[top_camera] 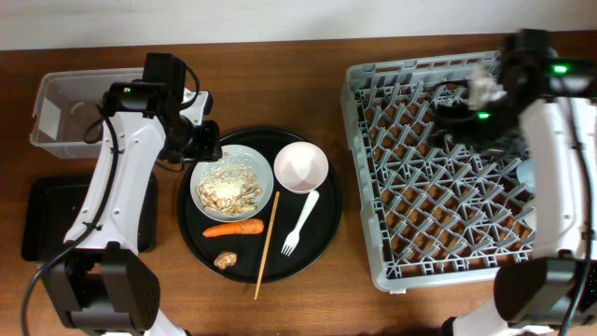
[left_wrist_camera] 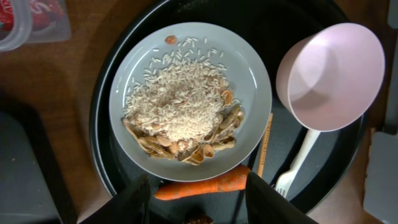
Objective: Sort waste into correct bins and load items into the dishwasher rack
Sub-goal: 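Reach the right gripper to the pink bowl and grasp its rim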
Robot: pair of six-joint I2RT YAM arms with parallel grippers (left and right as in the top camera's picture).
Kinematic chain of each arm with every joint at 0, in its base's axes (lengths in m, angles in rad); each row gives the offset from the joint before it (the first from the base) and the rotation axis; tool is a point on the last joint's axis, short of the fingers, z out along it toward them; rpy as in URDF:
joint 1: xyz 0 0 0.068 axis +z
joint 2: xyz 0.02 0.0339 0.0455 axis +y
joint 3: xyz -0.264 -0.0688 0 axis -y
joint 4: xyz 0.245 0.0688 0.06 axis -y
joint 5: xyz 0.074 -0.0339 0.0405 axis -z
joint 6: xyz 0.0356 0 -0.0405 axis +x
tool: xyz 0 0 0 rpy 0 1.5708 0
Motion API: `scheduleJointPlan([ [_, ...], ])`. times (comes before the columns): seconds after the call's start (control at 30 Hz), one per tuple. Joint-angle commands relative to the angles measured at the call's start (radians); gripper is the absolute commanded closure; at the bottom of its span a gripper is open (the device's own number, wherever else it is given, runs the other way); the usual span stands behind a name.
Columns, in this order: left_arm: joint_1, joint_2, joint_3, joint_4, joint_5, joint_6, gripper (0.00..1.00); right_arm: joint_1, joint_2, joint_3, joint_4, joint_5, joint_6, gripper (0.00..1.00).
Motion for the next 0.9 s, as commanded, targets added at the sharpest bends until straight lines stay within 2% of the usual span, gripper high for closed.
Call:
scheduleJointPlan([
  [0.0,0.003,0.009,0.008,-0.003,0.028,-0.002,0.51,0.184,-0.008,0.017,0.037,-0.002,-0.014,0.03],
  [0.2,0.004,0.009,0.008,-0.056,-0.026,-0.002,0.50,0.419,0.057,0.017,0.227,0.032,-0.014,0.07],
  [0.3,0.004,0.009,0.008,-0.070,-0.047,-0.002,0.48,0.485,0.124,0.017,0.298,0.032,-0.014,0.09],
  [0.53,0.004,0.009,0.008,-0.073,-0.047,-0.002,0.47,0.524,0.274,0.017,0.407,0.087,0.031,0.15],
  [0.6,0.004,0.009,0.008,-0.073,-0.047,-0.002,0.47,0.524,0.313,0.017,0.427,0.089,0.032,0.20],
  [0.87,0.004,0.009,0.008,-0.070,-0.047,-0.002,0.47,0.527,0.444,0.017,0.441,0.080,0.075,0.30],
])
